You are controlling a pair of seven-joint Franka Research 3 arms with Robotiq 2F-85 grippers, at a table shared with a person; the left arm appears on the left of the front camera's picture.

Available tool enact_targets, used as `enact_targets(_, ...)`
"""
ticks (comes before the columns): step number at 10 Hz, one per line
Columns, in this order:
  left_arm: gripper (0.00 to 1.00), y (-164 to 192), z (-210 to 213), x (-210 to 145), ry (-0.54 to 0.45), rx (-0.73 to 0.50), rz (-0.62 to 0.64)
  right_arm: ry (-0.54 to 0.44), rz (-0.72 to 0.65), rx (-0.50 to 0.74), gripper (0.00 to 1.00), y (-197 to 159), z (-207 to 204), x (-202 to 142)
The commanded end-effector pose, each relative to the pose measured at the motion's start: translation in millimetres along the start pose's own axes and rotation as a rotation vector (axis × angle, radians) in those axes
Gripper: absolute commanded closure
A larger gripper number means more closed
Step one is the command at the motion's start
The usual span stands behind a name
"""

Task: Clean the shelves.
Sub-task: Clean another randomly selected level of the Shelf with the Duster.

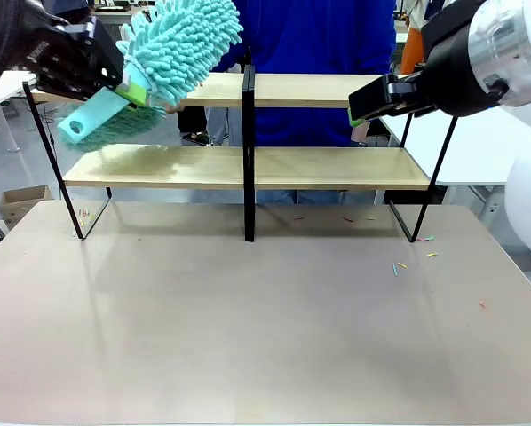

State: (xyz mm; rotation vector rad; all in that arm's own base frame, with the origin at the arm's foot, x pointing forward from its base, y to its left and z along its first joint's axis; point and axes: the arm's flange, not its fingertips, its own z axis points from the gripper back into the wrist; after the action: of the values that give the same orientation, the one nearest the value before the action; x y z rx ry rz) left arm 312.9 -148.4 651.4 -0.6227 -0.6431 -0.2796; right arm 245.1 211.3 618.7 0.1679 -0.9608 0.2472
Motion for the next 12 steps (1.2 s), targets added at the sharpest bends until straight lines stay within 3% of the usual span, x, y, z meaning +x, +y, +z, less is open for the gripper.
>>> enact_targets(1, 0.87, -19, -23, 25, -0.014, 0.140, 0.060, -0.001, -0.004, 0.005, 0.00, 0, -1, 0)
enact_targets(3, 0.87, -24, -56, 65, 0.022, 0.185, 0.126, -0.001, -0.004, 0.005, 0.00, 0, -1, 0)
enact_targets(8, 0.87, -3, -87, 74, 0.081, 0.286, 0.214, -0.001, -0.004, 0.005, 0.00, 0, -1, 0)
enact_targets(10, 0.87, 10, -77, 67, 0.135, 0.403, 0.266, -0.001, -0.004, 0.005, 0.00, 0, -1, 0)
enact_targets(12, 0.87, 28, -54, 59, 0.104, 0.577, 0.386, -0.001, -0.004, 0.005, 0.00, 0, -1, 0)
